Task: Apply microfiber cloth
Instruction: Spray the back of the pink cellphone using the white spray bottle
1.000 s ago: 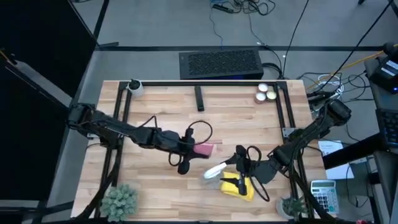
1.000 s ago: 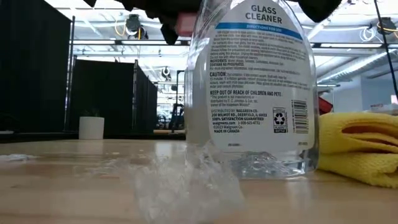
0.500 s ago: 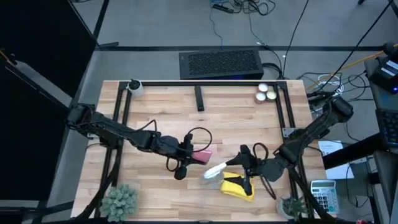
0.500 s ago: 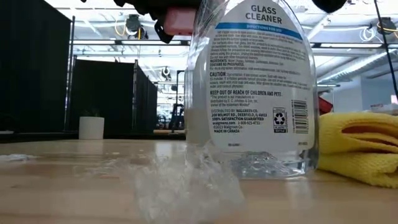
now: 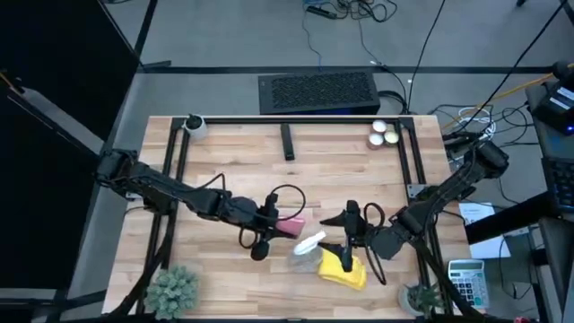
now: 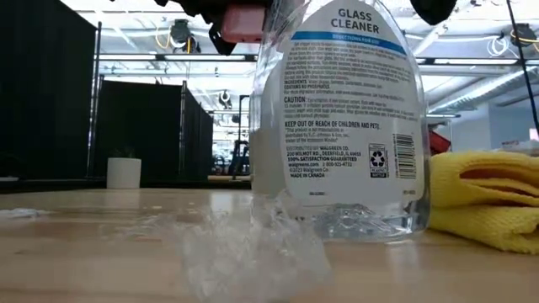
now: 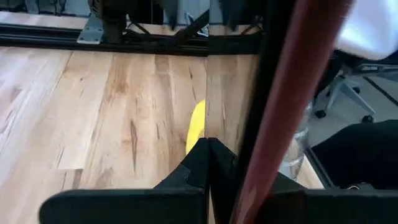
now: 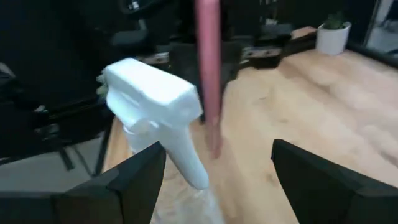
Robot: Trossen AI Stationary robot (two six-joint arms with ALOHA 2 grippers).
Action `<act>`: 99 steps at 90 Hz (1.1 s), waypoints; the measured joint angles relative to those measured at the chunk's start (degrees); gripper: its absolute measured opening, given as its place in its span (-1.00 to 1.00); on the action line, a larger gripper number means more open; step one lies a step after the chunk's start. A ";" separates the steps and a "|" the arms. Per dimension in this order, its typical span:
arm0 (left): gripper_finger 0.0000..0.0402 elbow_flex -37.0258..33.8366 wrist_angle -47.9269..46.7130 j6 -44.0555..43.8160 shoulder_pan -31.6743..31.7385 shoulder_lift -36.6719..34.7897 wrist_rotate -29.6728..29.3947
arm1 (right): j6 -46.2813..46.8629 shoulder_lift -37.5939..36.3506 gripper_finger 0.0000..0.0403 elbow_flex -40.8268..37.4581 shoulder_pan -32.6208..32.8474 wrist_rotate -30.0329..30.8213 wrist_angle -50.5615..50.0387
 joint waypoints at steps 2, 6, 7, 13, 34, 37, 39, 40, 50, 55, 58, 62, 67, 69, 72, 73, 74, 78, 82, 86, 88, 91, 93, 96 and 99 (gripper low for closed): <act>-0.95 0.00 -0.01 -0.01 -0.11 0.00 0.00 | -0.47 -0.19 0.37 0.00 -0.13 -0.06 -0.10; -0.95 0.00 -0.04 -0.02 -0.42 0.00 0.00 | -1.43 -0.77 0.37 0.00 -0.19 -0.09 -0.15; -0.95 0.00 -0.03 -0.02 -0.47 0.00 0.00 | -1.66 -0.93 0.37 0.00 -0.19 -0.08 -0.22; -0.95 0.00 0.25 -0.03 -0.89 0.00 -0.04 | -3.17 -1.71 0.37 0.00 -0.31 0.16 0.05; -0.95 0.00 3.36 -1.40 -1.50 0.00 -0.10 | -6.85 -2.13 0.37 0.00 -3.31 0.21 0.13; -0.95 0.00 3.33 -1.43 -1.50 0.00 -0.09 | -7.14 -2.07 0.37 0.00 -3.87 0.18 0.13; -0.95 0.00 3.41 -1.44 -1.50 0.00 -0.09 | -7.40 -2.04 0.37 0.00 -4.15 0.21 0.13; -0.95 0.00 3.45 -1.44 -1.50 0.00 -0.09 | -7.56 -2.01 0.37 0.00 -4.32 0.21 0.12; -0.95 0.00 3.97 -1.44 -1.50 0.00 -0.09 | -8.59 -2.04 0.37 0.00 -5.47 0.05 0.15; -0.95 0.00 4.16 -1.48 -1.50 0.00 -0.09 | -9.07 -2.08 0.37 0.00 -5.48 0.03 0.15; -0.95 0.00 4.12 -1.49 -1.50 0.00 -0.09 | -9.34 -2.09 0.37 0.00 -5.38 0.03 0.13; -0.95 0.00 3.99 -1.51 -1.56 0.02 -0.09 | -9.66 -2.26 0.37 0.00 -4.92 -0.03 0.06; -0.95 0.00 3.91 -1.50 -1.75 0.02 -0.08 | -9.70 -2.89 0.37 0.00 -4.07 -0.21 -0.56; -0.95 0.00 3.93 -1.50 -1.78 0.02 -0.08 | -9.70 -3.24 0.37 0.00 -3.66 -0.25 -0.69; -0.95 0.00 3.95 -1.50 -1.81 0.02 -0.08 | -9.70 -3.96 0.37 0.00 -2.95 -0.38 -1.06; -0.95 0.00 3.95 -1.49 -1.81 0.02 -0.08 | -9.70 -4.22 0.37 0.00 -2.63 -0.37 -1.23; -0.95 0.00 3.94 -1.49 -1.81 0.02 -0.08 | -9.70 -4.49 0.37 0.00 -2.32 -0.36 -1.43; -0.95 0.00 3.87 -1.49 -1.81 0.02 -0.07 | -9.55 -5.61 0.37 0.00 -0.98 -0.35 -2.31; -0.95 0.00 3.65 -1.51 -1.85 0.02 -0.07 | -8.87 -6.72 0.37 0.00 0.63 -0.38 -3.08; -0.95 0.00 3.33 -1.49 -1.85 0.02 -0.07 | -7.91 -7.84 0.37 0.00 2.33 -0.47 -4.28; -0.95 0.00 3.19 -1.49 -1.85 0.02 -0.07 | -7.29 -8.29 0.37 0.00 3.14 -0.51 -4.69; -0.95 0.00 2.89 -1.47 -1.85 0.01 -0.07 | -6.32 -8.83 0.37 0.00 4.36 -0.62 -5.04; -0.95 0.00 2.62 -1.44 -1.85 -0.09 -0.07 | -5.63 -9.05 0.37 0.00 5.29 -0.71 -5.25; -0.95 0.00 2.12 -1.31 -1.85 -0.37 -0.08 | -4.74 -9.23 0.37 0.00 6.44 -1.03 -5.37; -0.95 0.00 1.76 -1.15 -1.81 -0.58 -0.19 | -3.92 -9.21 0.37 0.00 7.52 -1.48 -5.38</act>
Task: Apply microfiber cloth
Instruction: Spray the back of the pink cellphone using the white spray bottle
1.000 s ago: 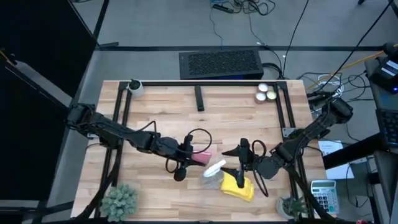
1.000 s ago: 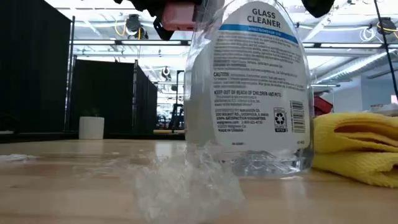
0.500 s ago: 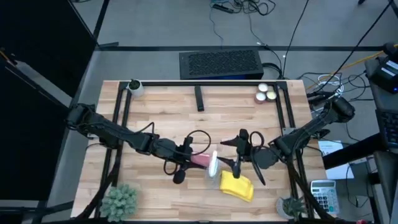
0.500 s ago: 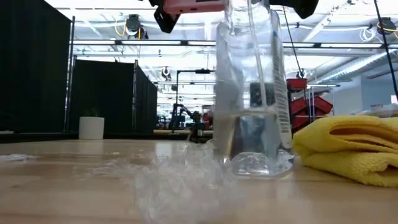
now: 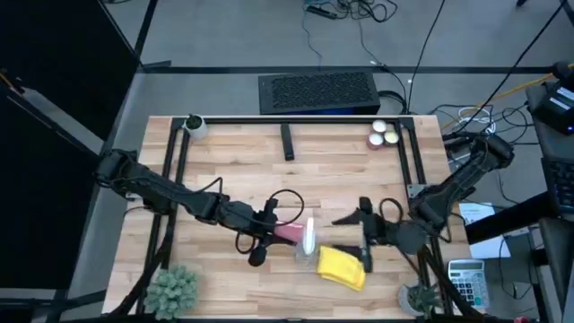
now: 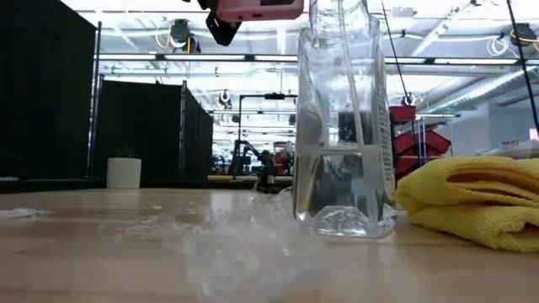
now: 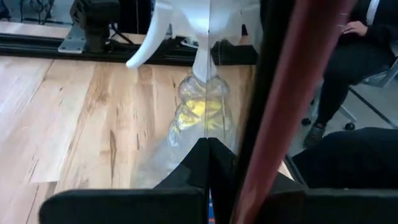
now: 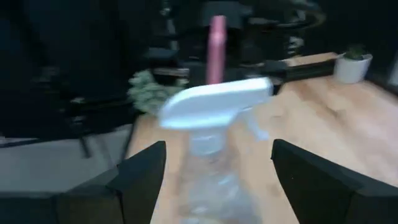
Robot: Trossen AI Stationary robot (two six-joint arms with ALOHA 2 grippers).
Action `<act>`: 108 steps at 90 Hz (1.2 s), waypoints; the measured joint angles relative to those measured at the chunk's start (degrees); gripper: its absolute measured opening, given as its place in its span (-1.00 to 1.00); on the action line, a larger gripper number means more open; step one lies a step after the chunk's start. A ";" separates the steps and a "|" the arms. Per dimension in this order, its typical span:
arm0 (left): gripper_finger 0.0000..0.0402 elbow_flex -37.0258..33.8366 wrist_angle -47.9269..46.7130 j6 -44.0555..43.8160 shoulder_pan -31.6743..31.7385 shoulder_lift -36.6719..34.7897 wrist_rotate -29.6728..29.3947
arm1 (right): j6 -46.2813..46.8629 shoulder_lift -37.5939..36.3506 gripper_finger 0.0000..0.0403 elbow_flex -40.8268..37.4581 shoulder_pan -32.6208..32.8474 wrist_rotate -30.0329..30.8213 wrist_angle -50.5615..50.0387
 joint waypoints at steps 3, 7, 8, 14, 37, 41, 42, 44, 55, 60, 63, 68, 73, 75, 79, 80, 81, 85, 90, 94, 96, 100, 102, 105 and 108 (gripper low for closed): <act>-0.95 0.00 0.09 0.10 0.05 -0.14 -0.12 | 0.79 0.20 0.37 0.00 0.94 -0.10 -0.04; -0.95 0.02 0.38 0.24 0.10 -0.32 -0.45 | 1.81 0.65 0.37 0.00 1.92 -0.13 -0.04; -0.95 0.02 0.32 0.33 0.10 -0.41 -0.51 | 2.04 0.80 0.37 0.00 2.06 -0.16 -0.04; -0.95 0.00 -0.18 1.16 0.11 -0.96 -0.81 | 3.40 1.95 0.37 0.00 2.60 -0.28 -0.07; -0.95 0.02 -9.60 3.10 1.40 -9.42 -4.72 | 7.81 7.33 0.37 0.00 1.97 -0.26 3.78; -0.95 0.02 -10.66 3.29 1.64 -10.97 -5.98 | 7.93 7.93 0.37 0.00 1.69 -0.27 4.87; -0.95 0.03 -10.79 3.38 1.68 -11.30 -6.24 | 7.93 8.05 0.37 0.00 1.67 -0.24 5.14; -0.95 0.06 -11.23 3.71 1.67 -11.98 -6.79 | 7.97 8.29 0.37 0.00 1.66 -0.25 5.65; -0.95 0.04 -13.31 4.73 1.66 -14.81 -8.25 | 7.67 9.07 0.37 0.00 0.82 -0.19 8.12; -0.95 0.04 -13.54 4.76 1.66 -15.70 -8.43 | 8.57 9.07 0.39 0.00 0.04 -0.23 8.84; -0.95 0.04 -13.52 4.78 1.66 -16.13 -8.43 | 9.92 9.07 0.42 0.00 -0.41 -0.24 8.99; -0.95 0.04 -13.54 4.77 1.61 -16.39 -8.45 | 11.68 9.07 0.49 0.00 -1.03 -0.06 8.77; -0.95 0.04 -13.48 5.00 1.66 -16.40 -8.58 | 12.54 9.07 0.59 0.00 -1.40 0.00 8.44; -0.95 0.04 -13.58 5.38 1.66 -16.37 -8.65 | 12.67 9.07 0.63 0.00 -1.46 -0.04 8.46; -0.95 0.04 -13.74 5.70 1.66 -16.33 -8.67 | 12.72 9.05 0.72 0.00 -1.66 -0.11 8.46; -0.95 0.04 -13.77 5.70 1.66 -16.33 -8.67 | 12.72 9.05 0.74 0.00 -1.66 -0.12 8.44; -0.95 0.04 -13.80 5.70 1.66 -16.33 -8.67 | 12.72 9.05 0.77 0.00 -1.66 -0.13 8.41; -0.95 0.04 -13.90 5.68 1.66 -16.33 -8.68 | 12.76 9.05 0.86 0.00 -1.67 -0.13 8.12; -0.95 0.04 -14.34 5.70 1.62 -16.25 -8.76 | 12.98 9.05 0.94 0.00 -1.68 -0.15 7.89; -0.95 0.04 -14.41 5.70 1.61 -16.13 -8.84 | 13.31 9.05 0.96 0.00 -1.63 -0.31 7.97; -0.95 0.04 -14.53 5.70 1.61 -16.10 -8.84 | 13.35 9.04 0.95 0.00 -1.59 -0.32 8.05; -0.95 0.02 -14.63 5.70 1.61 -16.09 -8.86 | 13.35 9.03 0.91 0.00 -1.46 -0.35 8.11; -0.95 0.04 -14.58 5.70 1.61 -16.10 -8.88 | 13.37 9.03 0.89 0.00 -1.45 -0.37 8.09; -0.95 0.04 -14.45 5.70 1.61 -16.12 -8.88 | 13.37 9.03 0.87 0.00 -1.46 -0.39 8.11; -0.95 0.04 -14.33 5.70 1.63 -16.14 -8.88 | 13.37 9.03 0.85 0.00 -1.46 -0.37 8.17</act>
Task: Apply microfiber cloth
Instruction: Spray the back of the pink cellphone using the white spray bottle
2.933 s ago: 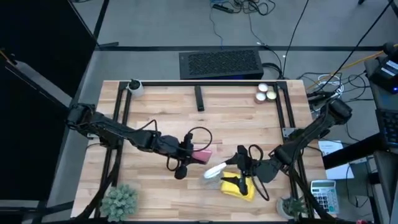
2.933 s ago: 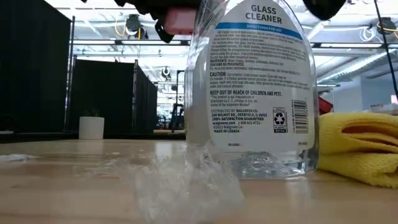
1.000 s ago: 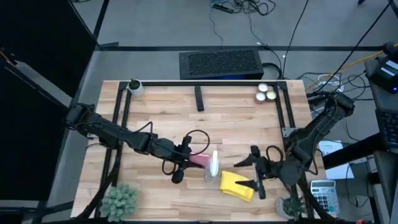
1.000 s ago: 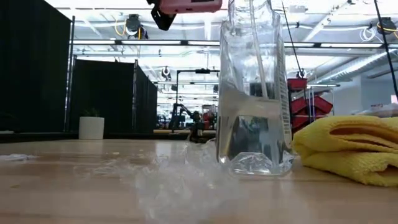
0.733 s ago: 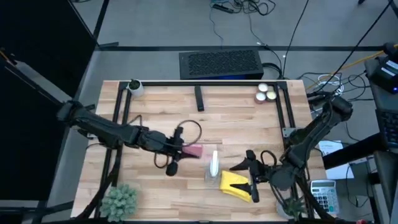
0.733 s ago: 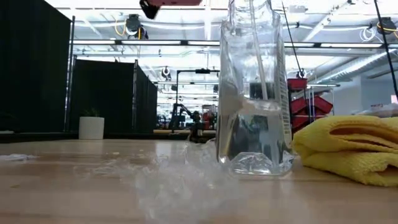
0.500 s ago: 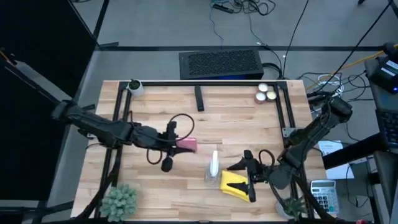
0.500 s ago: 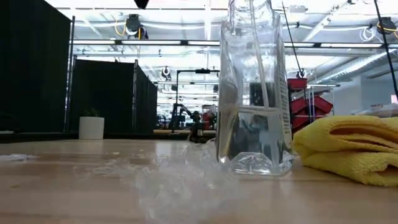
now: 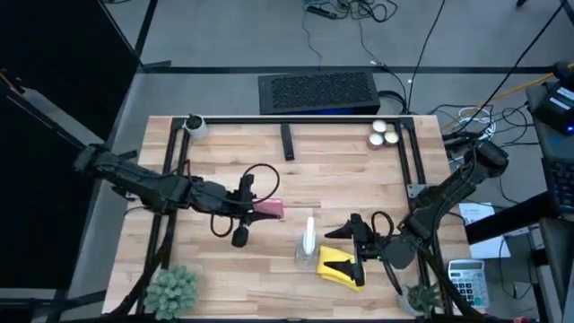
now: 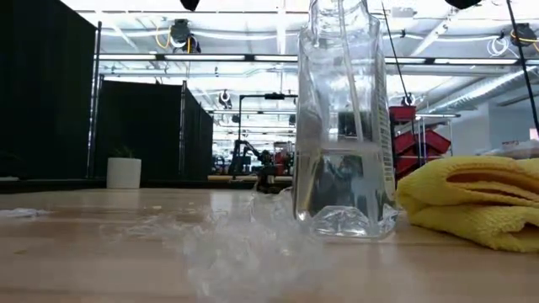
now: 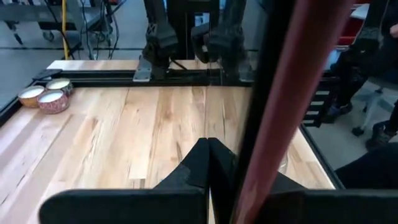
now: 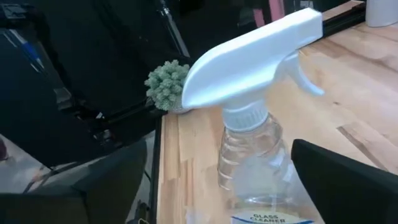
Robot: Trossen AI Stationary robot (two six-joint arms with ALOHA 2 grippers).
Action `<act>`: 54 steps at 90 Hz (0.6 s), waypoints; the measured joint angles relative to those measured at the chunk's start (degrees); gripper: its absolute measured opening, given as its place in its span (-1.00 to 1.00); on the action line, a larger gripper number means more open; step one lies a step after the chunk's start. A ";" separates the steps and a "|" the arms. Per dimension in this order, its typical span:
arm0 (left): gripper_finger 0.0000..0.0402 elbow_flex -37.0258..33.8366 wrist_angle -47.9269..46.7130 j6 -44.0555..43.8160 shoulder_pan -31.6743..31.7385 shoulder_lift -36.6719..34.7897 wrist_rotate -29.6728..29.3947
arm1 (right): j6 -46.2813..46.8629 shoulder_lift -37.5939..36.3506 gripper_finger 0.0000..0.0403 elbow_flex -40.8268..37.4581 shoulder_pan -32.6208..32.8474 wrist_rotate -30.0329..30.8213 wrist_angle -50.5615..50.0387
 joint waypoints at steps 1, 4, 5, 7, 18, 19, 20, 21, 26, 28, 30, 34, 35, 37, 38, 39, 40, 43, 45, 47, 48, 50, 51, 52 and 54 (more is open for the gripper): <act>-0.95 0.00 0.00 0.01 0.01 0.00 -0.03 | 0.00 0.00 0.84 0.00 0.00 -0.01 0.11; -0.95 -0.01 -0.04 0.01 0.05 0.01 -0.14 | 0.00 0.00 0.82 0.00 -0.01 -0.01 0.51; -0.95 -0.01 -0.06 0.01 0.08 0.02 -0.20 | 0.01 0.00 0.82 0.00 -0.02 -0.02 0.67; -0.95 -0.02 -0.10 0.01 0.18 0.02 -0.25 | 0.14 0.00 0.81 0.00 -0.04 -0.01 0.89; -0.95 -0.01 0.13 0.01 0.64 0.29 -0.56 | 0.33 0.22 0.81 0.00 -0.20 0.02 1.01; -0.95 0.00 0.18 0.00 0.71 0.40 -0.57 | 0.13 0.31 0.81 0.00 -0.18 0.02 0.95; -0.95 -0.01 0.20 0.00 0.81 0.49 -0.57 | -0.08 0.38 0.81 0.00 -0.17 0.03 0.89; -0.95 -0.01 0.21 0.01 0.89 0.58 -0.57 | -0.30 0.43 0.81 0.00 -0.17 0.04 0.84; -0.95 -0.01 -0.07 -0.03 1.11 1.06 -0.57 | -2.66 0.99 0.81 0.00 -0.17 0.73 0.91; -0.95 -0.02 -0.09 -0.04 1.11 1.31 -0.55 | -3.87 1.31 0.81 0.00 -0.14 1.35 1.04; -0.95 -0.02 -0.03 -0.02 1.11 1.59 -0.53 | -5.12 1.66 0.81 0.00 0.06 2.10 1.15; -0.95 -0.02 0.15 0.00 1.11 2.15 -0.38 | -7.94 2.42 0.81 0.00 0.59 4.31 1.16; -0.95 -0.02 0.17 0.00 1.11 2.27 -0.34 | -8.66 2.61 0.81 0.00 0.75 5.02 1.19; -0.95 -0.02 0.17 -0.01 1.11 2.52 -0.13 | -10.26 3.10 0.81 0.00 1.06 6.63 1.32; -0.95 -0.02 0.18 -0.03 1.11 2.68 0.05 | -10.99 3.34 0.81 0.00 1.24 7.38 1.52; -0.95 -0.02 0.19 -0.04 1.11 2.79 0.20 | -11.68 3.58 0.81 0.00 1.42 8.09 1.77; -0.95 -0.02 0.19 -0.04 1.11 2.92 0.34 | -12.31 3.81 0.81 0.00 1.55 8.80 2.06; -0.95 -0.02 0.17 -0.04 1.11 3.28 0.64 | -14.24 4.51 0.80 0.00 1.95 10.84 3.21; -0.95 -0.02 0.18 -0.05 1.11 3.51 0.78 | -15.56 4.99 0.80 0.00 2.19 11.90 4.00; -0.95 -0.02 0.20 -0.09 1.11 3.73 0.90 | -16.69 5.42 0.80 0.00 2.37 12.75 4.80; -0.95 -0.02 0.21 -0.15 1.11 3.80 0.96 | -17.24 5.63 0.80 0.00 2.44 13.13 5.22; -0.95 -0.02 0.30 -0.43 1.09 3.93 1.14 | -18.24 6.03 0.80 0.00 2.57 13.78 6.01; -0.95 -0.02 0.39 -0.57 1.09 3.99 1.23 | -18.68 6.22 0.80 0.00 2.58 13.93 6.29; -0.95 -0.02 0.53 -0.74 1.09 4.03 1.25 | -19.07 6.41 0.80 0.00 2.58 14.04 6.57; -0.95 -0.02 0.83 -1.05 1.09 4.09 1.27 | -19.74 6.80 0.80 0.00 2.53 14.15 7.20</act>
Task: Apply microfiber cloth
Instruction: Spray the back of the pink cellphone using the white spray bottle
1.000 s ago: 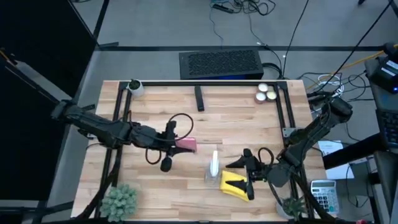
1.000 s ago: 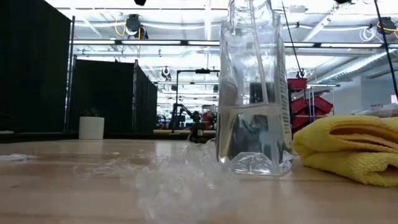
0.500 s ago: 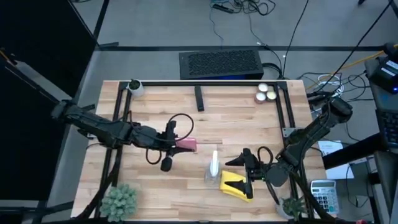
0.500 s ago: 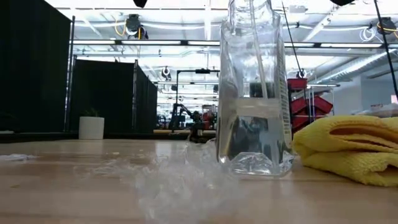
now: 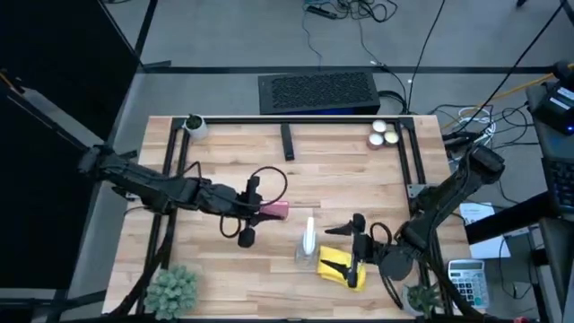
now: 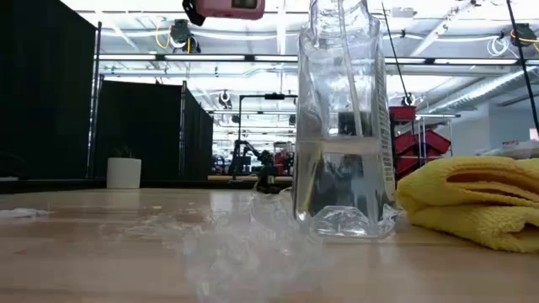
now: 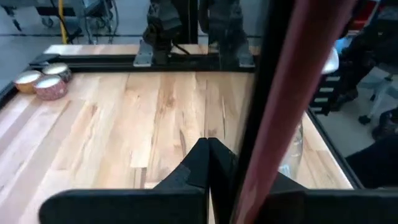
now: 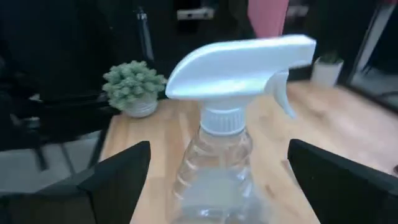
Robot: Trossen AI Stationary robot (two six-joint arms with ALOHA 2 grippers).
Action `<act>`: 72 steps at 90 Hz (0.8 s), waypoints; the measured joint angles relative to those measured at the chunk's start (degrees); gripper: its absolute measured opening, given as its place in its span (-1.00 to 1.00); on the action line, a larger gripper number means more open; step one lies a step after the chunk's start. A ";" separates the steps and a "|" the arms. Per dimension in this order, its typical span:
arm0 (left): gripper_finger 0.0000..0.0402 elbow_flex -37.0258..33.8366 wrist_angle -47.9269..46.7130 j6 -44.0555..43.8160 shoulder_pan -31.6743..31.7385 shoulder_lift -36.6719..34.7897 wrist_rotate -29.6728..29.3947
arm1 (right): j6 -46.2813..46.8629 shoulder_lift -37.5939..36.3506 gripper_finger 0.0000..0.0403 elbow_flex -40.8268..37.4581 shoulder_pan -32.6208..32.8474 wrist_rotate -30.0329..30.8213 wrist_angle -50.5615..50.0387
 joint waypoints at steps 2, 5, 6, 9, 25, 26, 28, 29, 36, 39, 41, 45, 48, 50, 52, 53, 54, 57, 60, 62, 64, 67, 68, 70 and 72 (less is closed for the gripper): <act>-0.95 0.00 0.43 -0.12 0.00 0.03 0.07 | -0.65 0.36 0.80 0.00 -0.14 0.02 0.76; -0.95 0.00 1.18 -0.35 0.02 0.04 0.07 | -1.57 0.76 0.80 0.00 -0.50 -0.05 1.79; -0.95 0.00 1.42 -0.35 0.02 0.04 0.07 | -1.93 0.93 0.80 0.00 -0.70 -0.07 2.19; -0.95 0.00 1.88 -0.35 0.02 0.04 0.07 | -2.99 1.43 0.80 0.00 -1.42 -0.04 3.75; -0.95 0.00 3.20 -0.44 0.89 0.61 0.07 | -9.66 3.03 0.80 -0.02 -4.63 -0.76 8.35; -0.95 -0.01 3.20 -0.46 0.91 0.63 0.07 | -9.98 3.02 0.80 -0.02 -4.75 -0.96 8.66; -0.95 -0.02 3.23 -0.48 0.98 0.68 0.07 | -10.40 2.99 0.80 -0.02 -4.95 -1.56 9.31; -0.95 -0.02 3.30 -0.49 1.02 0.77 0.06 | -10.62 2.97 0.80 -0.02 -5.06 -1.95 9.58; -0.95 -0.02 5.26 -0.52 1.53 1.82 0.10 | -11.92 2.92 0.80 -0.02 -5.45 -3.29 10.73; -0.95 -0.02 5.71 -0.52 1.62 2.26 0.19 | -12.34 2.95 0.80 -0.02 -5.46 -3.61 11.05; -0.95 -0.02 6.05 -0.52 1.64 2.61 0.40 | -12.56 2.95 0.80 -0.02 -5.46 -3.65 11.04; -0.95 -0.02 7.74 -0.50 1.71 3.69 1.10 | -12.79 2.95 0.80 -0.02 -5.57 -3.60 11.05; -0.95 -0.02 9.31 -0.50 1.92 4.57 1.74 | -12.79 2.95 0.80 -0.02 -5.79 -3.66 10.86; -0.95 -0.02 10.10 -0.50 1.97 5.11 2.07 | -12.75 2.95 0.80 -0.02 -5.89 -3.68 10.71; -0.95 -0.02 10.84 -0.50 2.07 5.64 2.27 | -12.75 2.95 0.80 -0.02 -6.02 -3.73 10.57; -0.95 -0.02 11.22 -0.50 2.12 5.91 2.37 | -12.76 2.95 0.80 -0.02 -6.08 -3.73 10.53; -0.95 -0.02 11.60 -0.50 2.16 6.18 2.49 | -12.76 2.95 0.80 -0.02 -6.11 -3.73 10.53; -0.95 -0.02 12.76 -0.49 2.33 6.94 3.16 | -12.81 2.95 0.80 -0.02 -6.17 -3.71 10.64; -0.95 -0.02 14.13 -0.50 2.70 7.81 3.52 | -12.90 2.95 0.80 -0.02 -6.26 -3.66 10.70; -0.95 -0.02 15.51 -0.50 3.00 8.43 3.64 | -12.90 2.95 0.80 -0.02 -6.27 -3.64 10.70; -0.95 -0.02 16.70 -0.52 3.39 8.95 3.69 | -12.90 2.95 0.80 -0.02 -6.27 -3.65 10.67; -0.95 -0.02 18.13 -0.70 3.88 9.72 3.67 | -12.90 2.95 0.80 -0.02 -6.24 -3.71 10.64; -0.95 -0.02 18.64 -0.92 4.03 10.12 3.67 | -12.90 2.95 0.80 -0.02 -6.21 -3.73 10.65; -0.95 -0.02 19.65 -1.54 4.34 10.70 3.69 | -12.90 2.95 0.80 -0.02 -6.21 -3.81 10.68; -0.95 -0.02 20.98 -2.11 4.75 11.53 3.98 | -12.91 2.95 0.80 -0.02 -6.21 -4.11 10.75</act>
